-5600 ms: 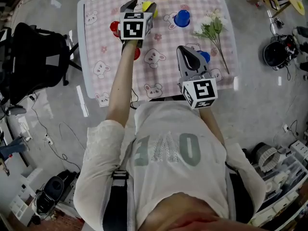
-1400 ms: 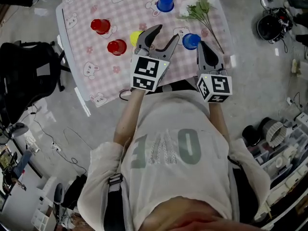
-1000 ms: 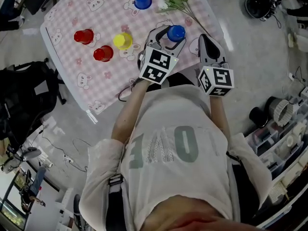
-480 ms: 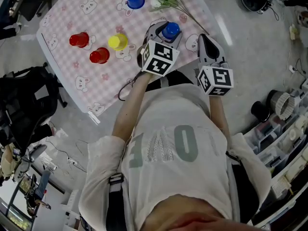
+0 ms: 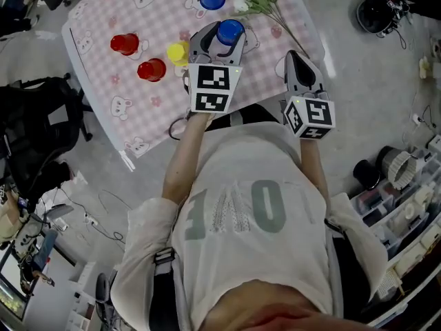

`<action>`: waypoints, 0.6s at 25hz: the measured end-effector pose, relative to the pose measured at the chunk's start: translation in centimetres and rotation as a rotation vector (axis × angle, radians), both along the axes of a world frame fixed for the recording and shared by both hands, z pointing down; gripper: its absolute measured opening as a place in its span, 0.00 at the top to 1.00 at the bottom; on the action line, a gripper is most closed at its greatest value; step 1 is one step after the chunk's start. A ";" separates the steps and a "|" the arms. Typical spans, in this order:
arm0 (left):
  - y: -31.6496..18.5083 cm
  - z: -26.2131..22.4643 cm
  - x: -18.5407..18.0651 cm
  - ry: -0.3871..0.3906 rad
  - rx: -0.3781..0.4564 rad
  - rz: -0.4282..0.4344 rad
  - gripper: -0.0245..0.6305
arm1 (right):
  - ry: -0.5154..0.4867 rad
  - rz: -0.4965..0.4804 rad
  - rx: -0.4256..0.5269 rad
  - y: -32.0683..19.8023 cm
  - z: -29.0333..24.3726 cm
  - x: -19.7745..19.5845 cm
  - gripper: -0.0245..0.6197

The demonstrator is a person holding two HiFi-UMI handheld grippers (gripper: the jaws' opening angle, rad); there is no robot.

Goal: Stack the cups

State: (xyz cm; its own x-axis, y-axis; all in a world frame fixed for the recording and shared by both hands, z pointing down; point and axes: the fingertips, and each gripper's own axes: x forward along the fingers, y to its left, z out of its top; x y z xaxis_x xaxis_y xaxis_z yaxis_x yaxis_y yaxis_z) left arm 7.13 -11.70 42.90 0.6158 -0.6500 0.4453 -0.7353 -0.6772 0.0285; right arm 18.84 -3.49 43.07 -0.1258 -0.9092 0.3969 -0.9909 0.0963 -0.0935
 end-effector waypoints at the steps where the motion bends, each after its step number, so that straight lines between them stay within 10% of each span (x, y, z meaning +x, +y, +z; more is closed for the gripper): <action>1: -0.4 0.0 -1.0 -0.002 0.003 -0.031 0.61 | 0.000 -0.009 0.001 -0.2 0.0 -0.2 0.92; 15: -1.3 3.7 -5.4 -0.043 -0.085 -0.176 0.61 | 0.012 -0.083 -0.005 -1.2 0.4 -2.2 0.92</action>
